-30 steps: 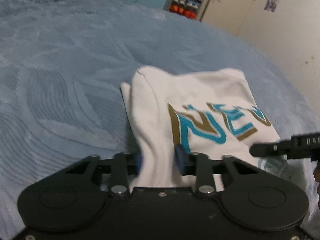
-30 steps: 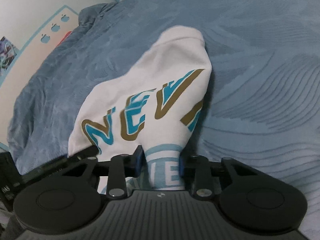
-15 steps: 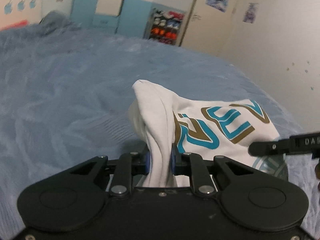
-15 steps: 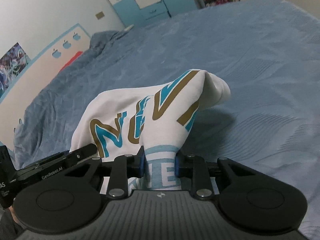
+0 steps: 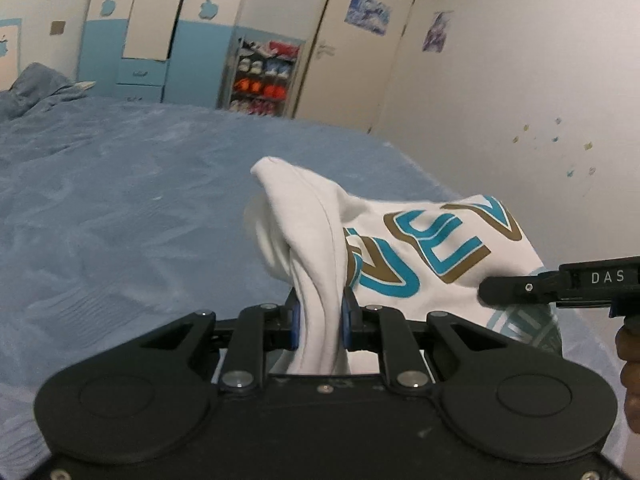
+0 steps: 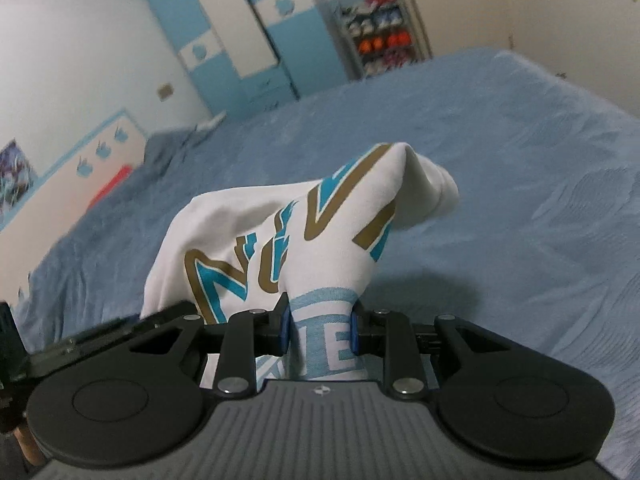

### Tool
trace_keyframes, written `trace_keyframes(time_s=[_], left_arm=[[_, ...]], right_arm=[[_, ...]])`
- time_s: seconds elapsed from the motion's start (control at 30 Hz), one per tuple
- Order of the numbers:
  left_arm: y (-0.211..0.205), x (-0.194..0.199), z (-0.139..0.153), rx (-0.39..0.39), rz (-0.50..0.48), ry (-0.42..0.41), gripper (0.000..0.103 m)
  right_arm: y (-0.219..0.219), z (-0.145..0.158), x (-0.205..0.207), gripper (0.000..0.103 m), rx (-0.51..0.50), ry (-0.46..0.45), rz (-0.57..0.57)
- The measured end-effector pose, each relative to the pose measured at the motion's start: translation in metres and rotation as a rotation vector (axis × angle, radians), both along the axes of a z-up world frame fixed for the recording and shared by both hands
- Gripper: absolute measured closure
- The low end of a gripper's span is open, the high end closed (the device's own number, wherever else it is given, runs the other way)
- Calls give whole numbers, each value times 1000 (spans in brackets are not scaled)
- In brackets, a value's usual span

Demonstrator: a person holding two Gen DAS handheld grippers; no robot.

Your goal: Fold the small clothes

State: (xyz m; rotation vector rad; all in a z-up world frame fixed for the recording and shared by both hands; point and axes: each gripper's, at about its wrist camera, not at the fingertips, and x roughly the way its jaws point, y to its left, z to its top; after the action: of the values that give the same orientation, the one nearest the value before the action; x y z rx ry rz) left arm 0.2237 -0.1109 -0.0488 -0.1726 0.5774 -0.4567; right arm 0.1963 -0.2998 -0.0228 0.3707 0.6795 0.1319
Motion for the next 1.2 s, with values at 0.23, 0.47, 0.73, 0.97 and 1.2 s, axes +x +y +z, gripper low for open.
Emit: trace_keyframes(time_s=[0.23, 0.47, 0.73, 0.97, 1.2], left_arm=[[-39, 31, -40, 26, -63, 124, 87], [-56, 50, -122, 88, -73, 282, 86], [-55, 54, -142, 173, -91, 311, 62], [-46, 28, -124, 261, -93, 216, 49], [-74, -7, -89, 227, -24, -161, 45]], right_arm=[[-30, -53, 14, 73, 32, 108, -55], [-36, -136, 19, 69, 24, 245, -103], [-52, -169, 16, 58, 156, 256, -146], [-48, -140, -14, 56, 37, 174, -184], [3, -109, -26, 58, -253, -295, -265]])
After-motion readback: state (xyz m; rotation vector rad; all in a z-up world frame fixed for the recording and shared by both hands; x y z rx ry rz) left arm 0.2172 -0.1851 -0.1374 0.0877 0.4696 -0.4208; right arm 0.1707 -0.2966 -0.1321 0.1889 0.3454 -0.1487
